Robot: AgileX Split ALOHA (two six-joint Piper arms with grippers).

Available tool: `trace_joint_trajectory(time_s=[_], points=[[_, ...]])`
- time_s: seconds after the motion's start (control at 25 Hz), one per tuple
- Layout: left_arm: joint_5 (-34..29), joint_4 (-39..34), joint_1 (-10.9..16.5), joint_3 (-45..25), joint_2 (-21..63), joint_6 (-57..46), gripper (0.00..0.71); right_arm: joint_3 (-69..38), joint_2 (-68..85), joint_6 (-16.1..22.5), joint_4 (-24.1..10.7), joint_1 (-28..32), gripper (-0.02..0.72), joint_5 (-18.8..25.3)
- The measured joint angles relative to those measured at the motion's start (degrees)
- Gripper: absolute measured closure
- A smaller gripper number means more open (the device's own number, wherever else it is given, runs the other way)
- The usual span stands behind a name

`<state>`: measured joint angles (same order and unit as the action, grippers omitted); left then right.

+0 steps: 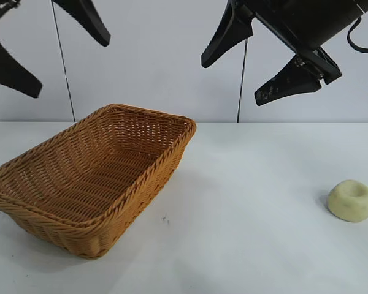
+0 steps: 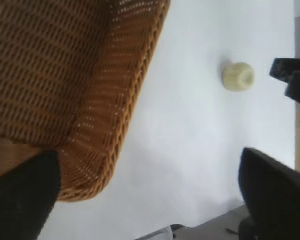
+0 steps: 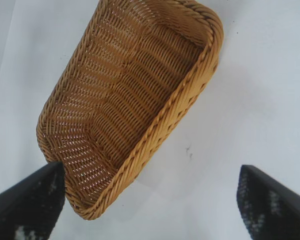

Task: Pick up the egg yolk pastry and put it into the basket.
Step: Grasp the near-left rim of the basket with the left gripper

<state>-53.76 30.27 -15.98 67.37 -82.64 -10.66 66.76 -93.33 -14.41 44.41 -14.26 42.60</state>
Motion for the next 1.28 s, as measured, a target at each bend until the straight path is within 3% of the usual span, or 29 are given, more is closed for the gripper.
trace_joint_trajectory(time_s=[0.24,0.4,0.64,1.0,1.28], points=[[-1.55,-12.26,-4.77,-6.64,7.1,-17.48,0.018,0.0,0.0,0.0,0.0,0.0,0.038,0.0],[3.79,-16.35,-7.13,-13.56,9.42,-30.86,0.018,0.0,0.0,0.0,0.0,0.0,0.038,0.0],[12.19,-21.65,-7.19,-17.54,9.49,-45.21,0.018,0.0,0.0,0.0,0.0,0.0,0.038,0.0],[12.91,-24.69,-7.19,-17.88,4.05,-59.1,0.018,0.0,0.0,0.0,-0.05,0.0,0.038,0.0],[15.82,-24.46,-7.19,-17.88,-2.42,-61.56,0.018,0.0,0.0,0.0,-0.05,0.0,0.038,0.0]])
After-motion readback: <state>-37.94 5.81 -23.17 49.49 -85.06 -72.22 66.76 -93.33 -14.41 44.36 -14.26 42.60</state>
